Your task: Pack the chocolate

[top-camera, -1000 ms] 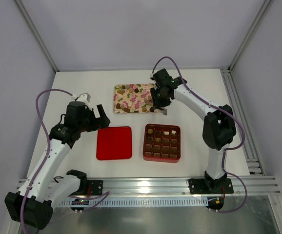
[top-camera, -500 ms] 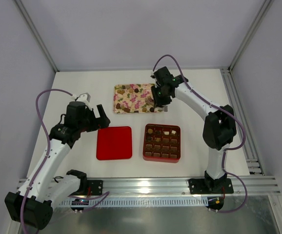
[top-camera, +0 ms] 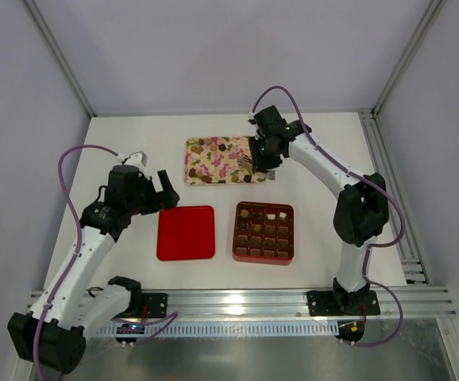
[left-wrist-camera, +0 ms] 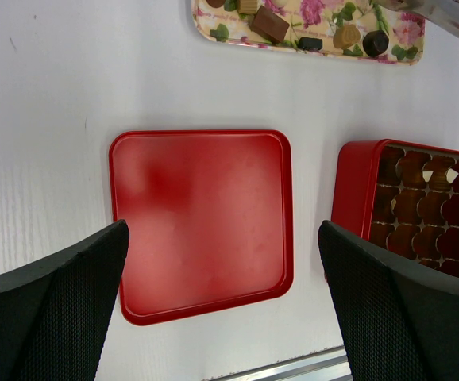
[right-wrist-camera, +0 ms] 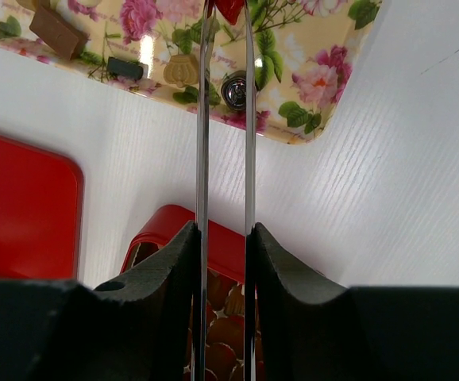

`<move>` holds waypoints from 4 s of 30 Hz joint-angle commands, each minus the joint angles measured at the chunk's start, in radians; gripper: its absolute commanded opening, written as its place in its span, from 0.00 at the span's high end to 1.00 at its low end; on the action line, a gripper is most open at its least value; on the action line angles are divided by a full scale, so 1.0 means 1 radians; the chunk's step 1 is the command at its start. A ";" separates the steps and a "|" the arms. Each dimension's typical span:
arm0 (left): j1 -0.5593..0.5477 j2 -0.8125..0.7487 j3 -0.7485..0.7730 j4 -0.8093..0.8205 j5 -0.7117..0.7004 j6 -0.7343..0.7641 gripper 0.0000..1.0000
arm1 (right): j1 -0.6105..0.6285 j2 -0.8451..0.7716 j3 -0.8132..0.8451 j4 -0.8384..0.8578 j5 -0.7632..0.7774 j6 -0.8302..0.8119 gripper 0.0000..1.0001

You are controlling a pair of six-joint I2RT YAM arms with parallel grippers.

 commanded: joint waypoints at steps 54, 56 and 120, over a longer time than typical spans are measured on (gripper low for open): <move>0.006 -0.016 0.023 0.010 -0.008 0.003 0.00 | -0.006 -1.034 -0.738 -0.261 -0.163 0.096 0.64; 0.006 -0.016 0.024 0.008 -0.008 0.005 0.00 | -0.006 -1.035 -0.753 -0.255 -0.170 0.098 0.64; 0.006 0.001 0.024 0.010 0.001 0.004 0.00 | 0.211 0.181 0.382 -0.180 0.014 -0.060 0.55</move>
